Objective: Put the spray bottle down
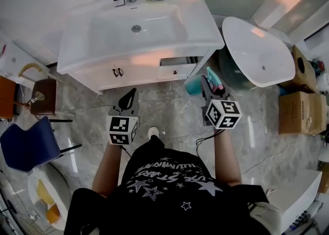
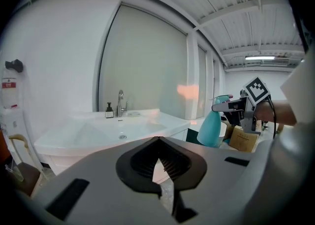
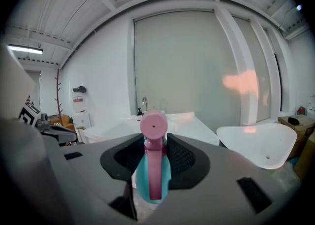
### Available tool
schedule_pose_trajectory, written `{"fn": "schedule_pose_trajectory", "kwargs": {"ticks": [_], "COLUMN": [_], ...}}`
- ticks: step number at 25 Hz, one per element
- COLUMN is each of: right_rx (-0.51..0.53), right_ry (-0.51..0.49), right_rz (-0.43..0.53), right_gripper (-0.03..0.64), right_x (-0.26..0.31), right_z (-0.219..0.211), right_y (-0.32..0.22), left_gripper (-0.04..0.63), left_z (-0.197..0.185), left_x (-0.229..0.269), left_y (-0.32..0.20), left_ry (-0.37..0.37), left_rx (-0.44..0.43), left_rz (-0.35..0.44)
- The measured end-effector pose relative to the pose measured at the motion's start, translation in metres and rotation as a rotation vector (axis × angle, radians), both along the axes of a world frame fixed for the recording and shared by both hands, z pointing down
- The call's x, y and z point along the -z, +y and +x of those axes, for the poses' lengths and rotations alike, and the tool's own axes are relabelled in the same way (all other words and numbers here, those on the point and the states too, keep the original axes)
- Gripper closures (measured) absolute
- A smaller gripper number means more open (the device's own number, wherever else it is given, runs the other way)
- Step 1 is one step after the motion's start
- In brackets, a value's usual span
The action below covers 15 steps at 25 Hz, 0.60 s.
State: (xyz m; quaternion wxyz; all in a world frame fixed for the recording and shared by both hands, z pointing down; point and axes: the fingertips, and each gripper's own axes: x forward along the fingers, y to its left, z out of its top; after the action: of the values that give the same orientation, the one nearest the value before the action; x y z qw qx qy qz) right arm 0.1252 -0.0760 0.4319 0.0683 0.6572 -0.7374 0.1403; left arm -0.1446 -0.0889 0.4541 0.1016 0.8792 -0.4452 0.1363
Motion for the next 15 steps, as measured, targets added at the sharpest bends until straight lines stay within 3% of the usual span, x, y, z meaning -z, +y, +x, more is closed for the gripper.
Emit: {"fn": "schedule_pose_trajectory", "kwargs": {"ticks": [7, 15], "right_rx": [-0.009, -0.042], "right_ry": [0.006, 0.007], "right_rz": [-0.005, -0.011], "right_gripper": [0.468, 0.468], "right_x": [-0.002, -0.005], "right_z": [-0.018, 0.004], "right_y": [-0.043, -0.073], "left_gripper": [0.58, 0.58], "left_z": [-0.013, -0.005], "left_x": [-0.008, -0.011], "left_y": [-0.04, -0.072], "left_ry": [0.003, -0.002], "left_rx": [-0.021, -0.025], "left_rz": [-0.016, -0.027]}}
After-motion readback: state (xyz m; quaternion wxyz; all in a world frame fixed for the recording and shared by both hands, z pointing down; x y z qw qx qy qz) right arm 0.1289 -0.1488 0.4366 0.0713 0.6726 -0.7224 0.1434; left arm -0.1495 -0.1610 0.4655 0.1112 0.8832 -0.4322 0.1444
